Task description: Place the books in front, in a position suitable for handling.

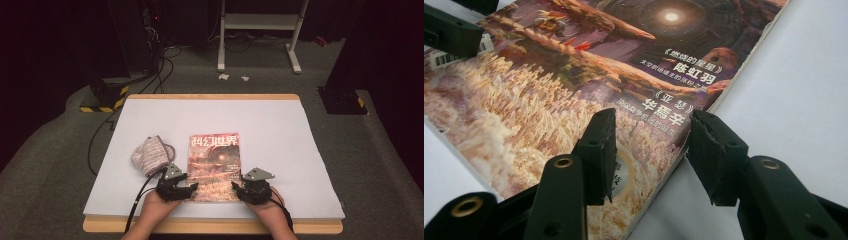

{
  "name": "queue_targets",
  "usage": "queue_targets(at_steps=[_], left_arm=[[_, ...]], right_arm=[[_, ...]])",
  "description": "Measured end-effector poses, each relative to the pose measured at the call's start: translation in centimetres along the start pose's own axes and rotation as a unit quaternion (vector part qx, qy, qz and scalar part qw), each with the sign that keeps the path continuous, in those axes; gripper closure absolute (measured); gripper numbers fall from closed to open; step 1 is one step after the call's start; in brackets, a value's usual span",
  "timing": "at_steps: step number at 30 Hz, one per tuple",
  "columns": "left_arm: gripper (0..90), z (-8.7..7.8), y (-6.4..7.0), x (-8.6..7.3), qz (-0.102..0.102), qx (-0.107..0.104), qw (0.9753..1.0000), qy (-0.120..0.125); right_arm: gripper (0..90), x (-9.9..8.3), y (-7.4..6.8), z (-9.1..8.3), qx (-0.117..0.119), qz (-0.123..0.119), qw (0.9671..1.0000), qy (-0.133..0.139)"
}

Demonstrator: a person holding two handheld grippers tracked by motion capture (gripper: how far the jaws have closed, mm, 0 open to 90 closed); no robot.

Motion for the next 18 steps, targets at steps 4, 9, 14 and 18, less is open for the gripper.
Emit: queue_targets(at_steps=[4,9,14,18], left_arm=[[37.9,-1.5,-0.9,0.9,0.016,0.023,0.9993,0.027],[40.3,-3.9,-3.0,1.8,0.032,0.057,0.9963,0.056],[39.4,-5.8,-5.5,1.8,0.014,0.08,0.9939,0.075],[38.2,-6.5,-7.0,1.5,-0.004,0.085,0.9925,0.088]], right_arm=[[49.3,0.1,0.4,-0.3,-0.004,-0.002,1.0,0.008],[46.4,0.4,1.9,-1.2,-0.027,0.01,0.9992,0.027],[42.8,0.4,3.5,-1.8,-0.056,0.005,0.9978,0.036],[37.9,-0.3,4.2,-1.7,-0.054,0.004,0.9985,0.014]])
Point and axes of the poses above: each handheld gripper's, and its own axes: z roughly forward along the jaws, x roughly out of its top, y roughly to its right, the point moved 4 cm from there along z, roughly forward along the jaws
